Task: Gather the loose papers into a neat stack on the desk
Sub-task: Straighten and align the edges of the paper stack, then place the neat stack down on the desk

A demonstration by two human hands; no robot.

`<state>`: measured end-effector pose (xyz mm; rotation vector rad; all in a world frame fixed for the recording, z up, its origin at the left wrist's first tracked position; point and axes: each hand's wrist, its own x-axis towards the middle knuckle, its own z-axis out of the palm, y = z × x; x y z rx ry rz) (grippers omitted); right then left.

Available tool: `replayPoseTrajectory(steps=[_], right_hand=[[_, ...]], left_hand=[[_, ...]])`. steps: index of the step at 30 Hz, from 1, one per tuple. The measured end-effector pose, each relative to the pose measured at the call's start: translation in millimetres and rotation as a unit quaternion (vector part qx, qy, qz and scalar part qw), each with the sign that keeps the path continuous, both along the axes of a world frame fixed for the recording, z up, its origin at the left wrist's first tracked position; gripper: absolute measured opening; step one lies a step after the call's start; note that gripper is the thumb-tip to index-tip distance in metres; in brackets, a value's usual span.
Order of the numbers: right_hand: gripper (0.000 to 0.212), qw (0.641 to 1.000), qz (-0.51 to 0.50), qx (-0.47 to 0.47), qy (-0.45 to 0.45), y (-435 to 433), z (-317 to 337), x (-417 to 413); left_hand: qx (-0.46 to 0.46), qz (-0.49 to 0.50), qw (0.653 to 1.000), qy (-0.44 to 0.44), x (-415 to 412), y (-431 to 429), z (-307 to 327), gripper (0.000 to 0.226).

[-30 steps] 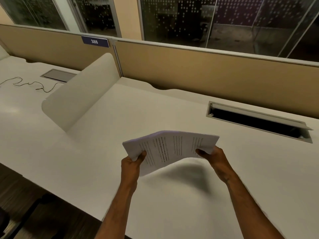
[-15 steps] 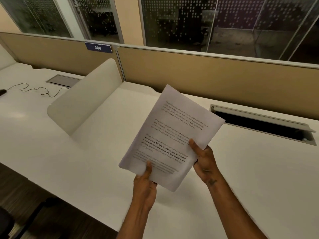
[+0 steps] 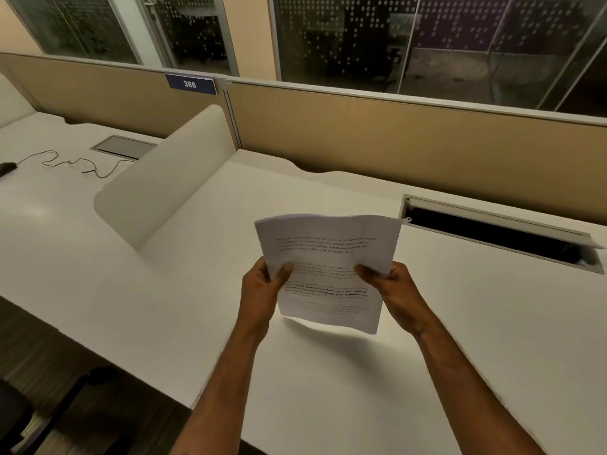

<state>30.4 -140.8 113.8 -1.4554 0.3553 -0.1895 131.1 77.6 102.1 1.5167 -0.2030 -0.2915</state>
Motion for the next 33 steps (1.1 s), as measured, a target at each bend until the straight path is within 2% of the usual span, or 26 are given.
replayPoseTrajectory(steps=[2,7,11,16,20,24,29,33], right_hand=[[0.019,1.0,-0.004,-0.003,-0.003,-1.5,2.2,-0.8],[0.018,1.0,-0.01,0.003,-0.008,-2.9,-3.9,-5.1],[0.022,1.0,-0.013,0.012,0.018,1.8,-25.6,-12.2],[0.021,0.999,-0.013,0.004,0.038,2.0,-35.7,-12.3],[0.021,0.998,-0.013,0.01,0.053,4.5,-47.0,-15.0],[0.024,0.996,-0.015,-0.012,0.093,4.1,-69.2,-21.7],[0.018,0.986,-0.034,-0.081,0.142,4.3,-98.5,-38.4],[0.031,0.973,-0.066,-0.12,0.184,5.0,-102.4,-33.9]], left_hand=[[-0.015,0.029,0.999,-0.01,-7.0,-6.6,-2.8,0.014],[-0.034,0.09,0.995,-0.002,-31.0,-15.5,-16.1,0.015],[-0.014,0.102,0.994,0.032,-50.0,-19.6,-36.8,0.016],[0.009,0.104,0.994,0.03,-57.5,-18.4,-50.7,0.03],[0.028,0.107,0.993,0.033,-61.9,-19.6,-64.8,0.021],[0.072,0.099,0.991,0.047,-65.1,-24.3,-80.6,0.028],[0.169,0.08,0.982,0.037,-53.3,-25.7,-100.4,0.023],[0.241,0.073,0.968,0.013,-31.9,-30.9,-103.5,0.011]])
